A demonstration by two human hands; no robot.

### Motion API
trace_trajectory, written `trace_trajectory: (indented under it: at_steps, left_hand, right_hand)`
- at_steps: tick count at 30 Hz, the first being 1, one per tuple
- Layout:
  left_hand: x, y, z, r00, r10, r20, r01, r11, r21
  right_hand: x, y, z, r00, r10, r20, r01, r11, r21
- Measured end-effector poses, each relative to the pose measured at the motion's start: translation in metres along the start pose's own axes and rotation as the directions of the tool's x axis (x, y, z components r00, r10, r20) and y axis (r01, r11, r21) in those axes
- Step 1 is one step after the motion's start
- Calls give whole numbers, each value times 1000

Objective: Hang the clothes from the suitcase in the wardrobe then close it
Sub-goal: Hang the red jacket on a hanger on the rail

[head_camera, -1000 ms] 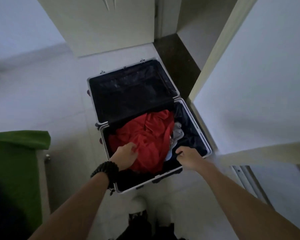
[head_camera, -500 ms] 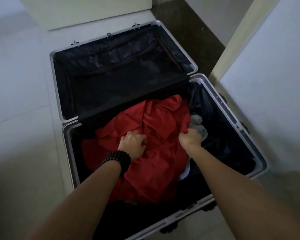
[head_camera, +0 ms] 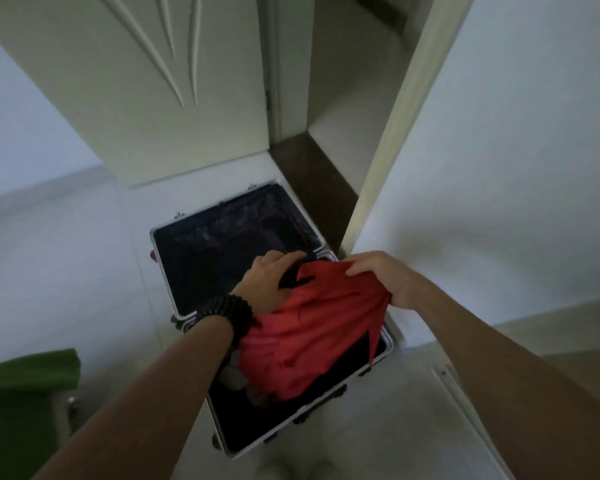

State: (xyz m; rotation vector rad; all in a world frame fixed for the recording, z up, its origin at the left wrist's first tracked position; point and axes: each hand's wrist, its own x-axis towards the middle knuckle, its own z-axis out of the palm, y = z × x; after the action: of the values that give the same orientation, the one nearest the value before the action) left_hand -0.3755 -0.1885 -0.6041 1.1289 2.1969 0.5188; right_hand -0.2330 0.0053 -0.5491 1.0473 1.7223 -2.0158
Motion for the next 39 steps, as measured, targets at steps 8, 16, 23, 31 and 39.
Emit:
trace_trajectory:
  at_steps: [8, 16, 23, 31, 39]
  left_hand:
    - [-69, 271, -208, 915, 401, 42, -401, 916, -14]
    - [-176, 474, -316, 674, 733, -95, -725, 681, 108]
    - [-245, 595, -323, 470, 882, 29, -841, 438, 318]
    - [-308, 704, -283, 228, 974, 3, -881, 205, 425]
    - [-345, 787, -219, 236, 966, 109, -918, 185, 352]
  right_hand:
    - [-314, -219, -38, 940, -286, -186, 222, 926, -306]
    - [-585, -239, -55, 611, -561, -559, -4, 704, -710]
    - [-749, -185, -65, 268, -636, -724, -239, 684, -689]
    - [-883, -107, -69, -47, -660, -750, -473, 676, -565]
    - [-958, -41, -94, 14, -503, -864, -330, 814, -479]
